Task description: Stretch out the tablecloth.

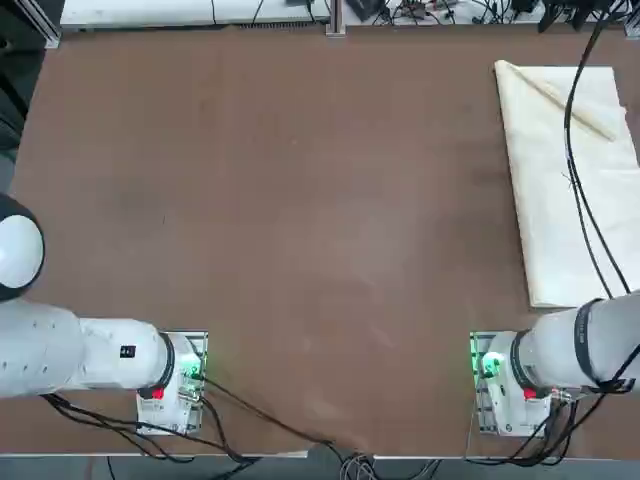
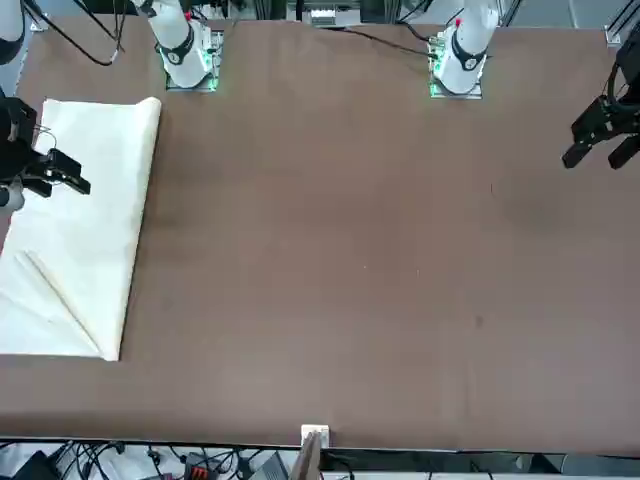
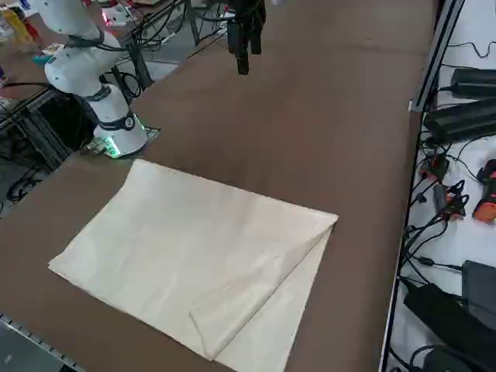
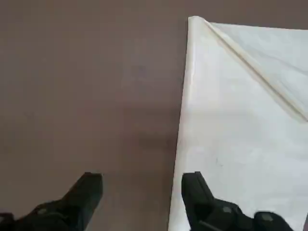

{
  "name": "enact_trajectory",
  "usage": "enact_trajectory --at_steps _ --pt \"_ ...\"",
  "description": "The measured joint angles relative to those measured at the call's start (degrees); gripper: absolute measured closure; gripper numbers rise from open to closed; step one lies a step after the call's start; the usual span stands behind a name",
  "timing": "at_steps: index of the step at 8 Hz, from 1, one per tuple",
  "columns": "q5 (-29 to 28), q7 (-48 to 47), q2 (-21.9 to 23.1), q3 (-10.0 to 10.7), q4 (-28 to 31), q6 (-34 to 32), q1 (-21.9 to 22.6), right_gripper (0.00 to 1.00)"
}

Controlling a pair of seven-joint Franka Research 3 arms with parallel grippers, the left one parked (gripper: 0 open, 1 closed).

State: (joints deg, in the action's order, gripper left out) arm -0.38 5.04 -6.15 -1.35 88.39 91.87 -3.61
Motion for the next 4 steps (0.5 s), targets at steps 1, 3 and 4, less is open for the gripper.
enact_trajectory --at_steps 1,3,4 --pt "0.0 0.0 0.0 0.0 0.0 0.0 0.0 0.00" --pt "0.7 0.0 0.0 0.0 -0.1 0.0 0.0 0.00" --pt "1.7 0.0 -0.1 0.0 -0.1 0.0 0.0 0.00"
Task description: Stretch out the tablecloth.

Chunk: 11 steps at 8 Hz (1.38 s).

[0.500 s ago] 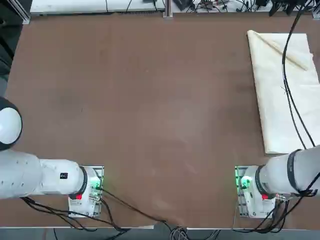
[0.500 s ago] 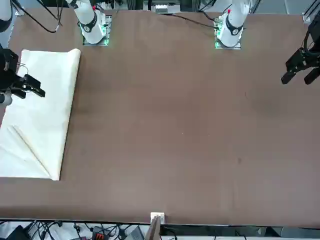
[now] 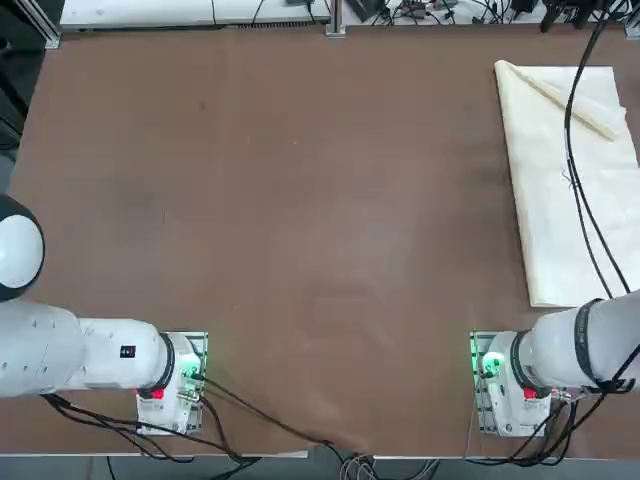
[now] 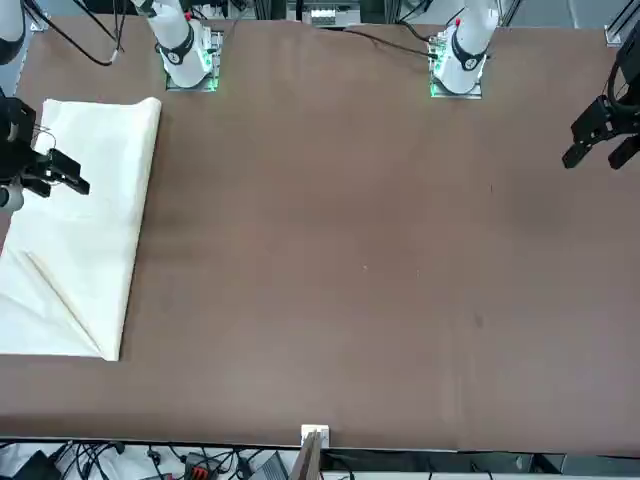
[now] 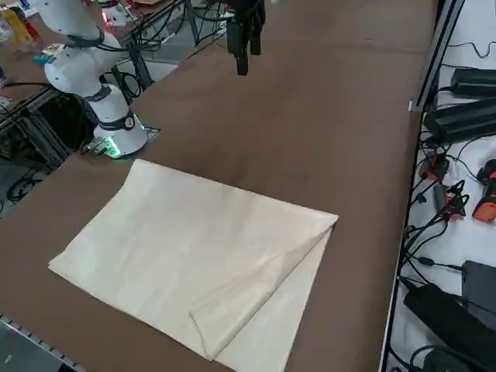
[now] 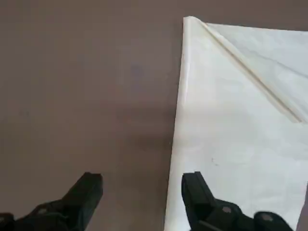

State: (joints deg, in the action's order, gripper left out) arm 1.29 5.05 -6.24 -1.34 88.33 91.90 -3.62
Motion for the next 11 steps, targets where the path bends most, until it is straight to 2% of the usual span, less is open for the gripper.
enact_trajectory --at_steps 2,4,8,11 --pt "1.8 0.0 -0.9 0.1 0.1 0.3 -0.6 0.00" --pt "3.4 4.6 -2.8 0.5 2.3 5.3 -5.0 0.00" --pt "3.5 30.1 -7.8 0.9 13.2 25.8 -18.8 0.00" --pt "3.4 50.6 -14.5 0.9 14.5 36.6 -27.5 0.00"
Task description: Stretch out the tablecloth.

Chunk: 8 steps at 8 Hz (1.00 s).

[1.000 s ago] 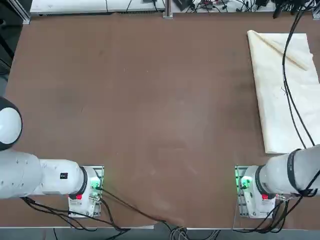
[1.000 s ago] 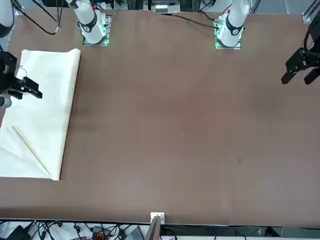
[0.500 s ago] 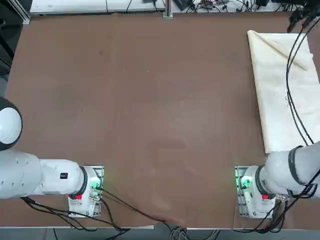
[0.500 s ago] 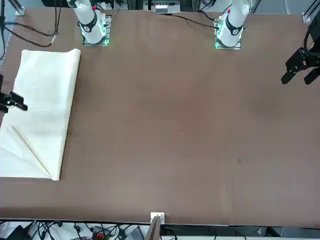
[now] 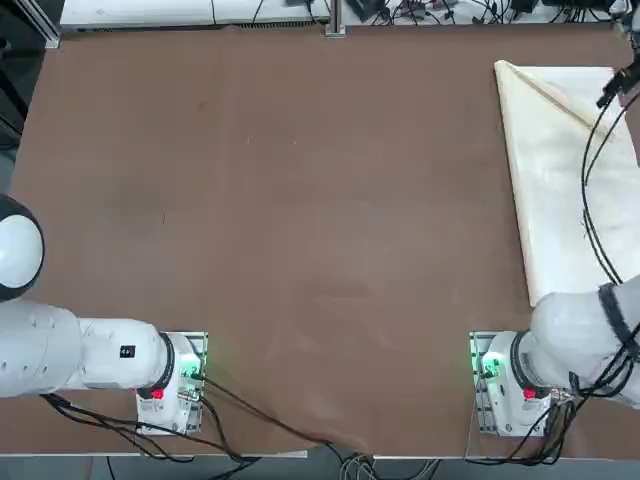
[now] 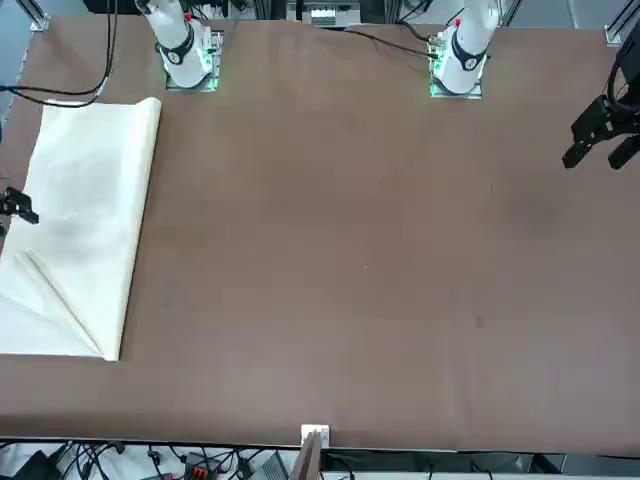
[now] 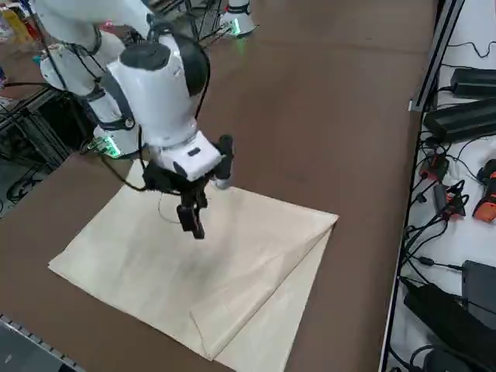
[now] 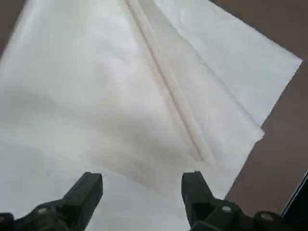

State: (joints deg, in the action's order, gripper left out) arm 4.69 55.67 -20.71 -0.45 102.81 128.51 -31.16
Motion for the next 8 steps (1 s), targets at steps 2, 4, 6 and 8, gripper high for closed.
enact_trajectory --at_steps 2,4,6,8 --pt "-0.2 14.0 -4.0 -0.1 0.0 7.0 -5.2 0.00" --pt "-3.6 28.8 -8.5 -0.4 0.0 15.0 -9.6 0.00" --pt "-7.6 41.6 -12.1 -2.7 -0.4 20.2 -10.5 0.00" --pt "-7.9 48.0 -13.0 -6.1 -2.0 20.8 -10.1 0.00"
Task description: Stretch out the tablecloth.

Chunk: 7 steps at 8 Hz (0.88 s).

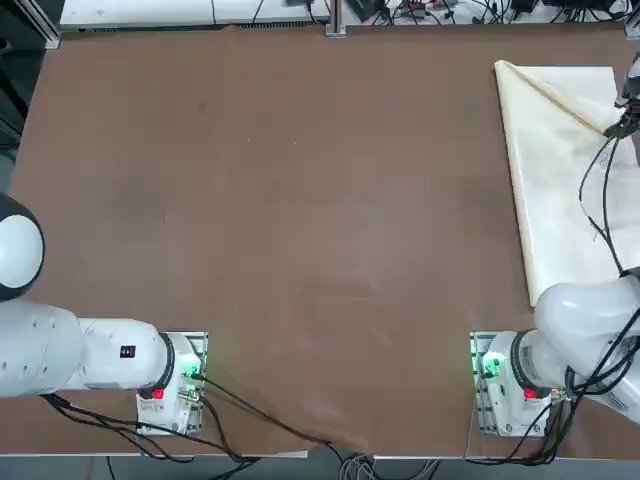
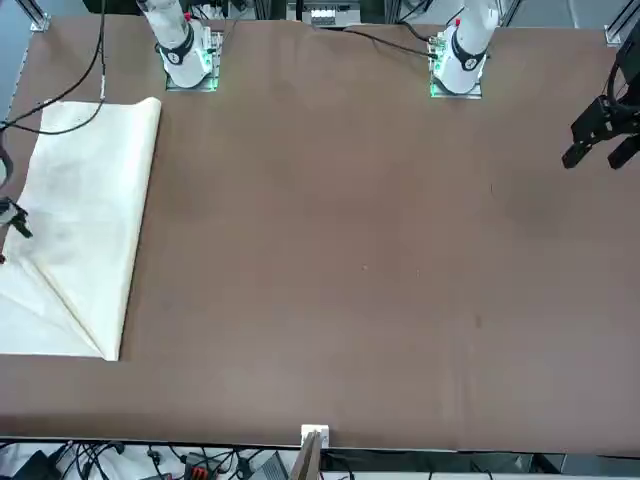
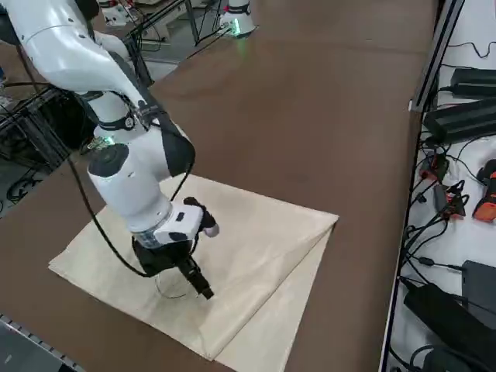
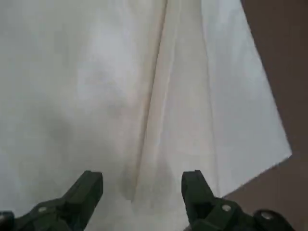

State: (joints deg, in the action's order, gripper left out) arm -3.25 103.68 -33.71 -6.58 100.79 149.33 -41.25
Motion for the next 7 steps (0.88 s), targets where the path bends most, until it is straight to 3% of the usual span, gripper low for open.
enact_trajectory --at_steps 3,7 --pt "0.0 7.6 -1.0 -0.8 -3.0 -0.1 -0.2 0.00" --pt "0.0 10.1 -6.2 -0.8 -6.1 0.0 -1.3 0.00"
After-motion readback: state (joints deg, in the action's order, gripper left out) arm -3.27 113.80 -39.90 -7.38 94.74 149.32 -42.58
